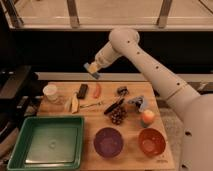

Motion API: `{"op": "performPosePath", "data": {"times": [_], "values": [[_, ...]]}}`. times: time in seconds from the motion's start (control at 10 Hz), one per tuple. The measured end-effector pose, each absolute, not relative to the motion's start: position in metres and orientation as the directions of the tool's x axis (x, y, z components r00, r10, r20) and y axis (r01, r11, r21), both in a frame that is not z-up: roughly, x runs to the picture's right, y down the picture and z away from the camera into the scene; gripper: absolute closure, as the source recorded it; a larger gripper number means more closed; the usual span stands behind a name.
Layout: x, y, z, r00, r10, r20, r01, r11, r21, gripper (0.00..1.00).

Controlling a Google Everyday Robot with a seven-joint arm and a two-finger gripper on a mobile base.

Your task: Place sponge in paper cup

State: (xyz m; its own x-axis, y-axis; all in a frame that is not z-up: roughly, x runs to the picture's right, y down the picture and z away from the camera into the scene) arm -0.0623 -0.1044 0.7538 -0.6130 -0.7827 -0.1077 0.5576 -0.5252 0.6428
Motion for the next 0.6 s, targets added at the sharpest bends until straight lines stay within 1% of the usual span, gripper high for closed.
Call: {"op": "performPosePath", "data": {"times": [0.3, 0.6], "values": [[-0.096, -0.103, 0.77, -0.666, -0.726, -0.172, 0.492, -0.601, 0.63, 1.0], [-0.138, -0.102, 0.777, -0.708, -0.667, -0.234, 0.424, -0.665, 0.614, 1.0]]}}
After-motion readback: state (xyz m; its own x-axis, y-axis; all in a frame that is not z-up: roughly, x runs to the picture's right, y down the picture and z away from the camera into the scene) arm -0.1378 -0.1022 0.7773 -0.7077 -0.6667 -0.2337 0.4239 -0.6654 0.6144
